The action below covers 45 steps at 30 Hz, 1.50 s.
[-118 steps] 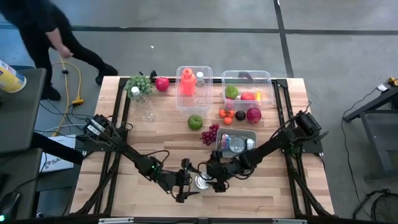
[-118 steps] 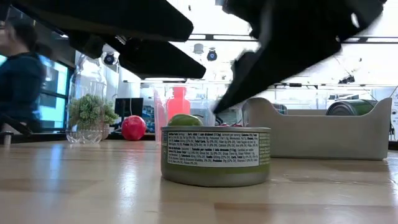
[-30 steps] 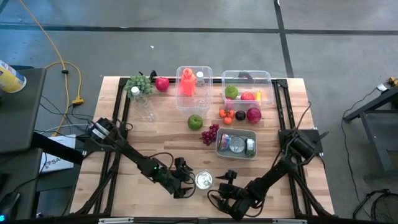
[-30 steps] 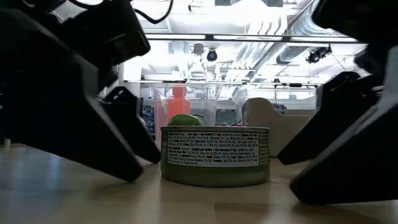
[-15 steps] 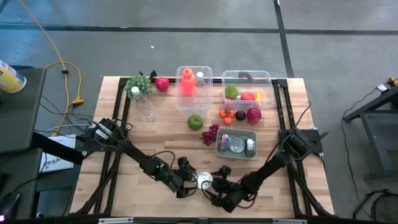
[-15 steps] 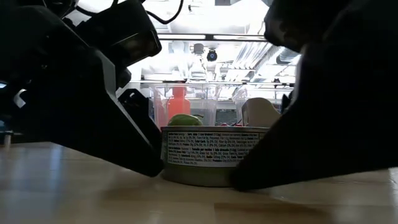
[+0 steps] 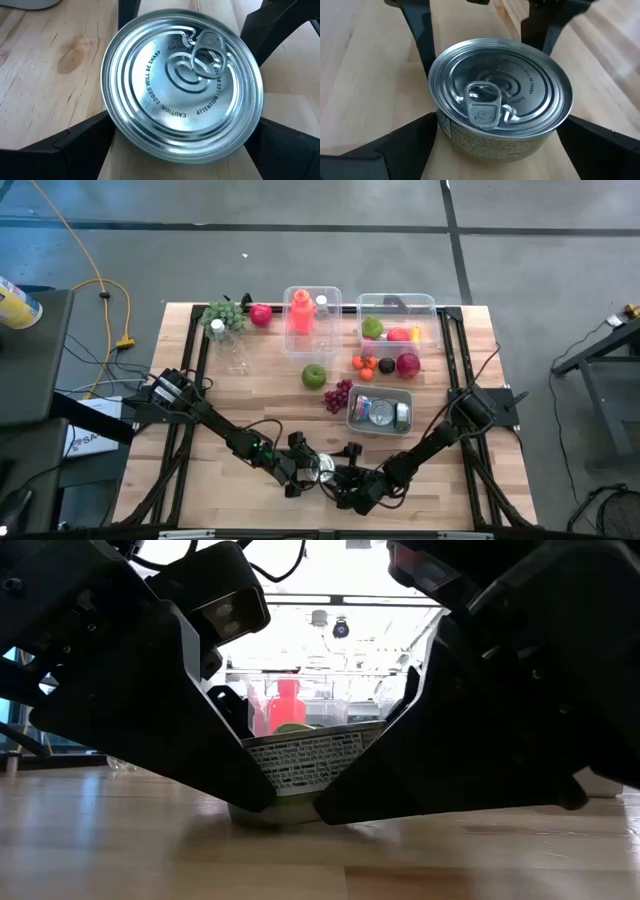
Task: Pick & Place Food Item
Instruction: Put the green tuna can into the gray bin
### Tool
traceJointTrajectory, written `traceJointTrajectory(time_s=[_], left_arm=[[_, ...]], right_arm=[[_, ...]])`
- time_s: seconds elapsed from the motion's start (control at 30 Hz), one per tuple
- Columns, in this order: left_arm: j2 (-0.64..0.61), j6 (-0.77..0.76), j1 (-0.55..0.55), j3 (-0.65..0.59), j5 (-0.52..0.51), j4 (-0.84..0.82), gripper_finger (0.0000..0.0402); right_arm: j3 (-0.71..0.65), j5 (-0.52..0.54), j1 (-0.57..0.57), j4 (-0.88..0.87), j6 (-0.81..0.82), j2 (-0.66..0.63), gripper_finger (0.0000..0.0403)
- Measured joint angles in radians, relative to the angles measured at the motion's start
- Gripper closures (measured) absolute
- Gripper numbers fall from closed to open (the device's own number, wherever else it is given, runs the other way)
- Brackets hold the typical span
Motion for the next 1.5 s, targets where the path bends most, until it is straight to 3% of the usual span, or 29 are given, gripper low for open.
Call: traceJointTrajectory(time_s=[0.63, 0.97, 1.5], left_arm=[[-0.001, 0.001, -0.001, 0.0, 0.005, -0.002, 0.0004], [-0.001, -0.001, -0.001, 0.0, 0.007, -0.002, 0.0004], [-0.001, -0.007, -0.015, 0.0, 0.009, 0.003, 0.0004]], right_arm=[[0.0, 0.0, -0.017, 0.056, -0.136, 0.0, 0.0015], [0.0, -0.002, -0.017, 0.062, -0.136, -0.001, 0.0077], [0.003, -0.004, 0.007, 0.079, -0.116, -0.002, 0.0088]])
